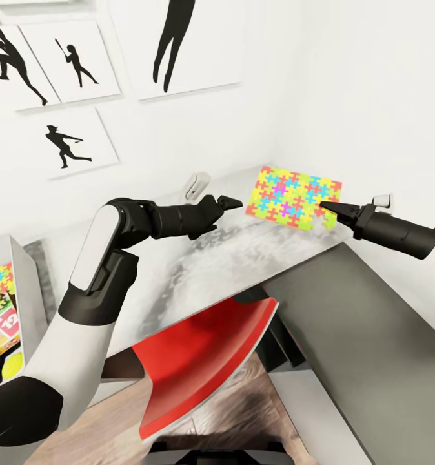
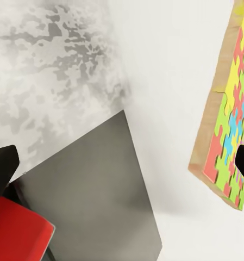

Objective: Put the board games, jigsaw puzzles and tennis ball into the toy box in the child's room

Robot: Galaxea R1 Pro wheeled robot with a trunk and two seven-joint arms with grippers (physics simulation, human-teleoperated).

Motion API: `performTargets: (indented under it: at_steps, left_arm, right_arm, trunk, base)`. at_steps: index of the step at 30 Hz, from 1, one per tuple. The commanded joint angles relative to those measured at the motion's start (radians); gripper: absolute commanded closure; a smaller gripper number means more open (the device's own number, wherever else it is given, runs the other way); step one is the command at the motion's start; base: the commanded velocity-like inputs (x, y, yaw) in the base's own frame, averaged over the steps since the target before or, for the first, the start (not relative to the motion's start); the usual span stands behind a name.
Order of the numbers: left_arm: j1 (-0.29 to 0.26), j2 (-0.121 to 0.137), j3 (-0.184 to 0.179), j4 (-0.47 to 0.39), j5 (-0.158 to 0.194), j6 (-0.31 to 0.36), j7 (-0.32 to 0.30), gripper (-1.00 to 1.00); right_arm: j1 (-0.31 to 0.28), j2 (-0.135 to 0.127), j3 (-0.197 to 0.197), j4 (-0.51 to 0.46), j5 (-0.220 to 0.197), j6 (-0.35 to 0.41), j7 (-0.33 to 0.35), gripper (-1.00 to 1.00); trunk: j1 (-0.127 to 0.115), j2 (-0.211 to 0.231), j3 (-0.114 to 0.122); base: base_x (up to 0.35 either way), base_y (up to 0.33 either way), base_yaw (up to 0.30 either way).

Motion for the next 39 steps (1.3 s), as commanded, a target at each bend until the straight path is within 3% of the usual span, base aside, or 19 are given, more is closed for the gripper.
performTargets:
  at_steps: [1,10,19,24,39]
  left_arm:
    - [0.002,-0.001,0.001,-0.001,0.002,-0.001,0.01,-1.0]
    - [0.024,0.0,0.003,0.0,-0.029,-0.01,-0.015,-1.0]
    - [0.036,0.0,0.003,0.0,-0.036,-0.012,-0.035,-1.0]
    - [0.038,0.002,0.004,0.0,-0.037,-0.012,-0.038,-1.0]
    - [0.046,0.012,0.042,0.005,-0.05,-0.012,-0.042,-1.0]
  right_arm:
    - [-0.003,-0.004,0.006,-0.002,-0.009,0.0,0.003,1.0]
    - [0.006,-0.03,0.012,-0.026,-0.012,0.001,0.004,1.0]
    - [0.012,-0.052,0.018,-0.044,-0.014,0.023,0.005,1.0]
    - [0.02,-0.052,0.02,-0.046,-0.014,0.04,0.005,1.0]
    - [0.131,-0.044,0.023,-0.049,-0.011,0.051,0.004,1.0]
  trunk:
    - [0.001,-0.002,0.0]
    - [0.001,-0.002,0.015]
    - [0.001,-0.002,0.029]
    - [0.001,-0.002,0.038]
    - [0.001,-0.002,0.062]
  base:
    - [0.0,0.0,-0.041]
    - [0.0,0.0,-0.021]
    - [0.0,0.0,-0.004]
    - [0.0,0.0,-0.001]
    - [0.0,0.0,0.0]
